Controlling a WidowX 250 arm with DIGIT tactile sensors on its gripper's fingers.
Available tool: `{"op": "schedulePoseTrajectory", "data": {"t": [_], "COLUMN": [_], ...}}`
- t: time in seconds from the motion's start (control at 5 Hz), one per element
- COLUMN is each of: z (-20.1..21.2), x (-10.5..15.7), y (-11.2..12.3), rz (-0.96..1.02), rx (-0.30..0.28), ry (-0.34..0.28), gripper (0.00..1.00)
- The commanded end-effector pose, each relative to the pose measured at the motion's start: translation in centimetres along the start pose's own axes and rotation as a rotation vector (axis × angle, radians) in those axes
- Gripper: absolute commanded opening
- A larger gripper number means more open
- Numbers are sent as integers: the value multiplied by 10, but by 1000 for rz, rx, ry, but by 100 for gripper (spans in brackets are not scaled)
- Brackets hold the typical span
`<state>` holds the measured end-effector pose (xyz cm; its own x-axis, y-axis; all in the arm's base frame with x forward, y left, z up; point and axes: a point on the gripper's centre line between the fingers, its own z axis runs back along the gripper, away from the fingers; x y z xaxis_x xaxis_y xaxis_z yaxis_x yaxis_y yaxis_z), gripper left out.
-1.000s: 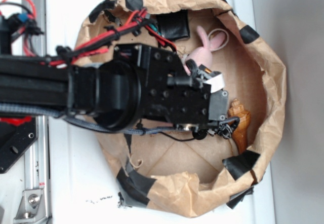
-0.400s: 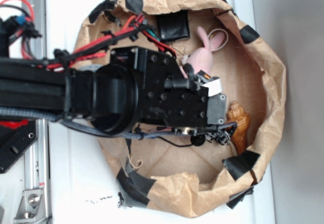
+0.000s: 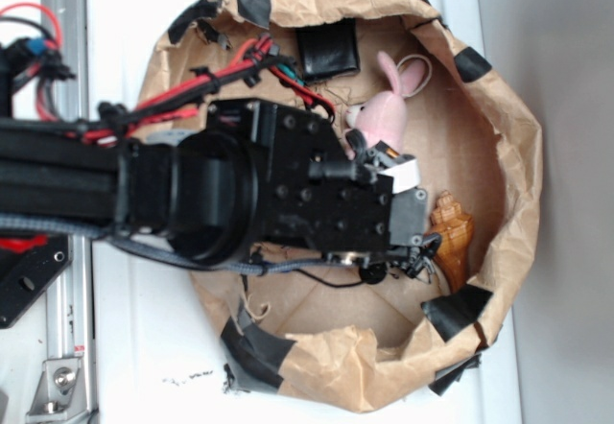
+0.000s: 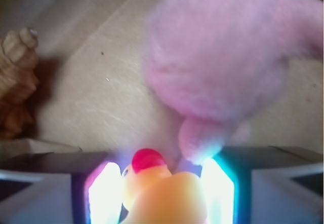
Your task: Grab the yellow duck.
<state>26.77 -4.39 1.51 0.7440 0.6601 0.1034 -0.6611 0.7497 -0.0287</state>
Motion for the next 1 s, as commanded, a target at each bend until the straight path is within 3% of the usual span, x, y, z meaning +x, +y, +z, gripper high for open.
{"op": "schedulePoseTrajectory", "data": {"t": [0.0,0.2,0.8], "z": [103,133,137], "x": [37,43,42], "y": [28,26,24], "rz": [-540,-672,-684], "rx": [-60,-13,-87], "ry": [-77,-41,-50], "gripper": [0,0,0]}}
